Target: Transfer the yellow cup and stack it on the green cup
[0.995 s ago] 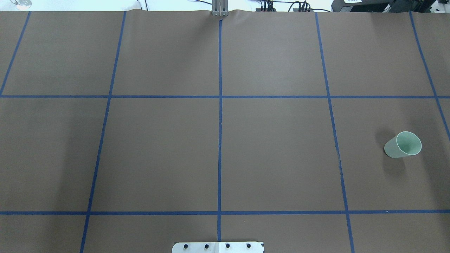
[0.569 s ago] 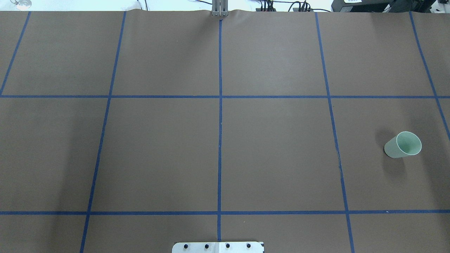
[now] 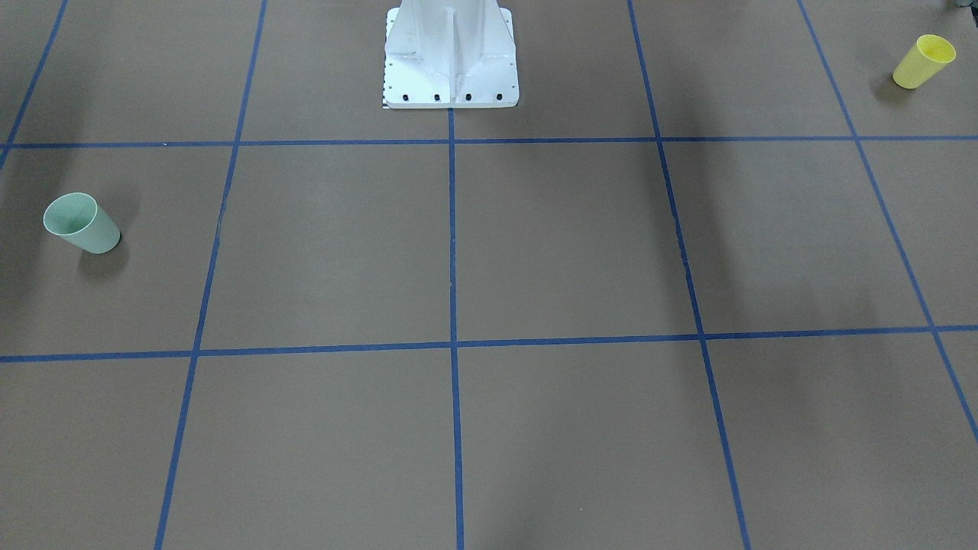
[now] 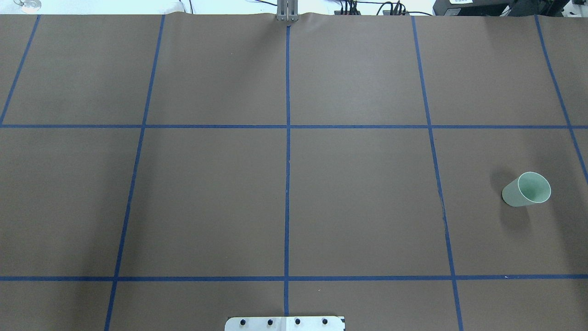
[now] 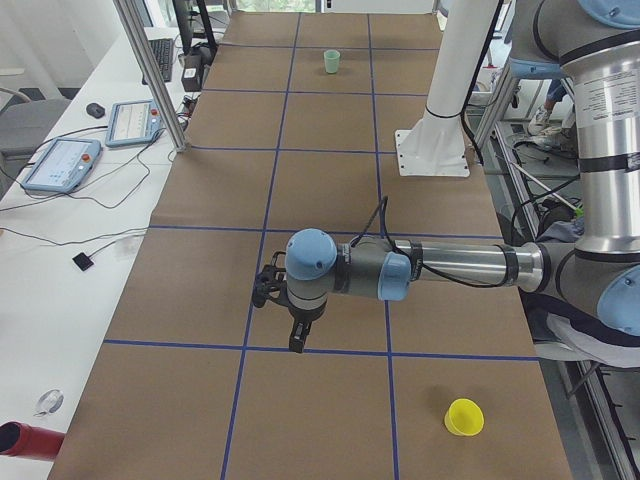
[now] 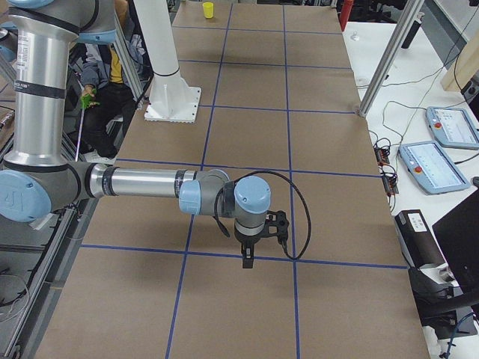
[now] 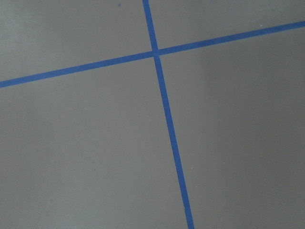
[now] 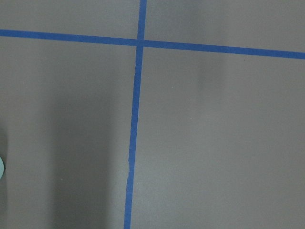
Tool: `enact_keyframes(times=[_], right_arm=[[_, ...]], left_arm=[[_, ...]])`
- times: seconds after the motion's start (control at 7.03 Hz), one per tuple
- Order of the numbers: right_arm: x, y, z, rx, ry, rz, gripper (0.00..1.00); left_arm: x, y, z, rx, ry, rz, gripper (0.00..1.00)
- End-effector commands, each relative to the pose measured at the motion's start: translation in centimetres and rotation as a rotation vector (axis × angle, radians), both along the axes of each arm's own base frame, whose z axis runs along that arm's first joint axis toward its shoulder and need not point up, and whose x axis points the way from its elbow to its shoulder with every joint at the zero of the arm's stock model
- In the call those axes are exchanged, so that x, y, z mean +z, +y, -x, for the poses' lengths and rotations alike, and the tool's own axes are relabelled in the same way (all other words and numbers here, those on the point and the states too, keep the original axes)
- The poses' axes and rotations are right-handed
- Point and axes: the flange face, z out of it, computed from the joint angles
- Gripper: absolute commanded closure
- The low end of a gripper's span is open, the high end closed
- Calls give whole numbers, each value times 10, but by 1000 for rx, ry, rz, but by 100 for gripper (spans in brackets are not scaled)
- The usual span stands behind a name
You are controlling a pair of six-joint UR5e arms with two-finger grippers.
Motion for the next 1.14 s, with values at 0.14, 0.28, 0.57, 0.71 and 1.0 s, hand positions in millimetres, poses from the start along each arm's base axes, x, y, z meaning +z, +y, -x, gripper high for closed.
enact_keyframes(times=[0.14,0.28,0.57,0.71,1.0], right_arm=[[-1,0,0,0,0,-4,0],[-3,0,0,-2,0,-8,0],[-3,0,0,-2,1,-10,0],[2,4,-1,-2,8,3,0],[8,11,0,-1,5,19,0]], left_arm=[[-76,-50,1,1,6,-197,0],[-80,-49,1,2,1,-213,0],[-87,-48,1,-13,6,-282,0],[-88,-49,1,-128,40,-196,0],[-95,-51,3,-287,66,-113,0]])
